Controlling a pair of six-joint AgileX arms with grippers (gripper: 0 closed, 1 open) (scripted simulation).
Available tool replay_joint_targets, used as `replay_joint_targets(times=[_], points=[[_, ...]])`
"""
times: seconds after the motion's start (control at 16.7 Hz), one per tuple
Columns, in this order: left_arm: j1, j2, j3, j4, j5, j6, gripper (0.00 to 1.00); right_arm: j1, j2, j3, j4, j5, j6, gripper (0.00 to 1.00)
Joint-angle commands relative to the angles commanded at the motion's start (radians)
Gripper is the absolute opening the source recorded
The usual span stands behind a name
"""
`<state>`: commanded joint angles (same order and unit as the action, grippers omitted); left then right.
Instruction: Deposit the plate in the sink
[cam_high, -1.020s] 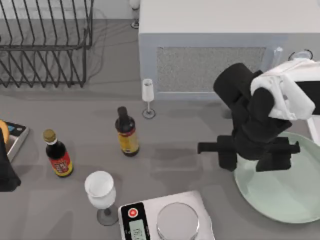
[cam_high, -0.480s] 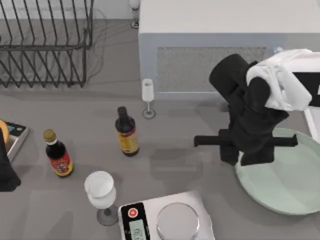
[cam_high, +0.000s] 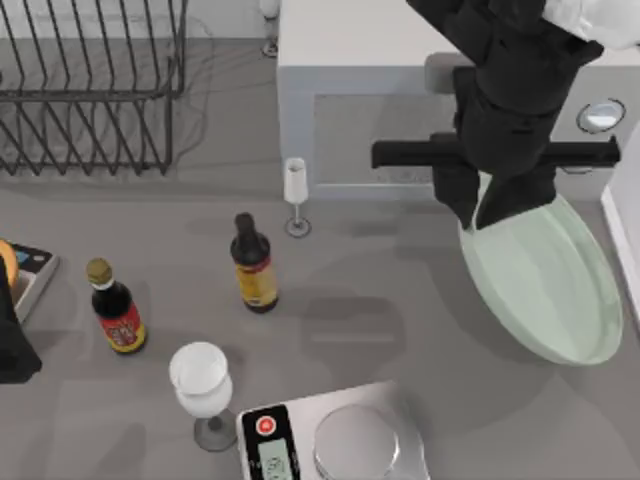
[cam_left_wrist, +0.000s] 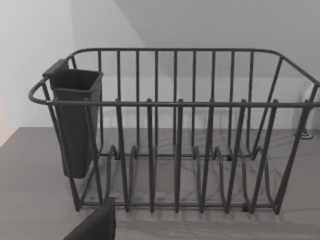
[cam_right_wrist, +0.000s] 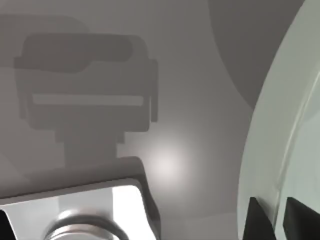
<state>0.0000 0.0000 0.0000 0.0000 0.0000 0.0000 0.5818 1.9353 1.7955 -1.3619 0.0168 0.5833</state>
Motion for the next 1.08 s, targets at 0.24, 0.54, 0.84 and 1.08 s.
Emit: replay_joint_targets(times=[0.24,0.54,0.84,1.08], points=[[0.0,0.0,0.0,0.0,0.0,0.0,1.0,-0.024,-0.012,0.269,-0.267,0.003,-0.005,0.0],[0.0,0.0,0.0,0.0,0.0,0.0,1.0,-0.035,-0.029,0.374,-0.372,0.004,-0.011,0.0],[0.0,0.0,0.0,0.0,0.0,0.0,1.0,-0.041,-0.027,0.385,-0.367,0.005,-0.02,0.0],[0.0,0.0,0.0,0.0,0.0,0.0,1.0,-0.147,0.008,0.527,-0.348,0.011,-0.122,0.0]])
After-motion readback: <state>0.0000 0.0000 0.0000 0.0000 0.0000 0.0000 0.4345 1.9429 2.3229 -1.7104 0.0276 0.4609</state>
